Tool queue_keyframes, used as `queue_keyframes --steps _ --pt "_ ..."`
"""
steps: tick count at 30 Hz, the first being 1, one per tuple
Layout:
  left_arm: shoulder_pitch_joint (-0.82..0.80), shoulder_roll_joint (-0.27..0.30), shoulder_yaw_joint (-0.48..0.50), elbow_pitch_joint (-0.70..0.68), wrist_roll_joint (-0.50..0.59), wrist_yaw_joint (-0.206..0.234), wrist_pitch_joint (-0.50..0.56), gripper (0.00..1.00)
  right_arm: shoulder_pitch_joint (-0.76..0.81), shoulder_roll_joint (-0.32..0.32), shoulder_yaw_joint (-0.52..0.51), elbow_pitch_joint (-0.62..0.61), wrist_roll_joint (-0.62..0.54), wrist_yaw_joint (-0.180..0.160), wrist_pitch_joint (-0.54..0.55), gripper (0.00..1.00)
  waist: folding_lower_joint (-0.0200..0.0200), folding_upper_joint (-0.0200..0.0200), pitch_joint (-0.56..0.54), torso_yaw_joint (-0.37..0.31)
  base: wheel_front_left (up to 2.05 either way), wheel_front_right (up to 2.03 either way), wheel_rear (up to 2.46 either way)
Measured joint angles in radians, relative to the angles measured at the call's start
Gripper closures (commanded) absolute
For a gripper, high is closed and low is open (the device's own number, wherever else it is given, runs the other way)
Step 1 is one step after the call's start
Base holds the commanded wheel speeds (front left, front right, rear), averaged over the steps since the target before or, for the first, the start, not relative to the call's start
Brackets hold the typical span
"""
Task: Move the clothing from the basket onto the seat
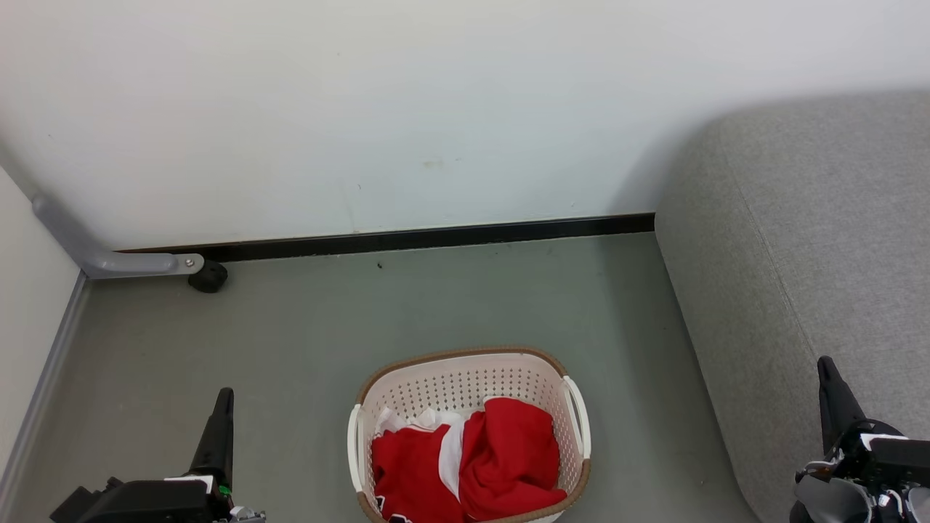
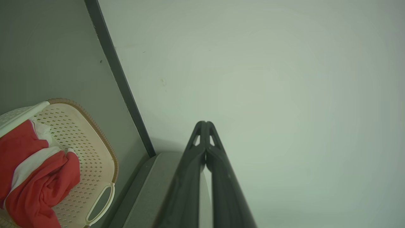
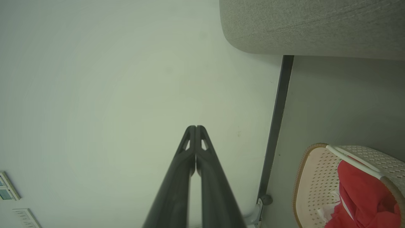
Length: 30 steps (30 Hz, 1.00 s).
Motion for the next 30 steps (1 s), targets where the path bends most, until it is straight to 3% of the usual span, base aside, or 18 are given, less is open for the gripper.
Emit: queue_keyframes --steps 30 --pt "0.0 0.0 0.0 0.0 0.0 0.0 0.0 1.0 0.0 0.0 0.0 0.0 0.0 0.0 0.0 1.0 0.0 0.0 0.0 0.0 0.0 0.0 0.0"
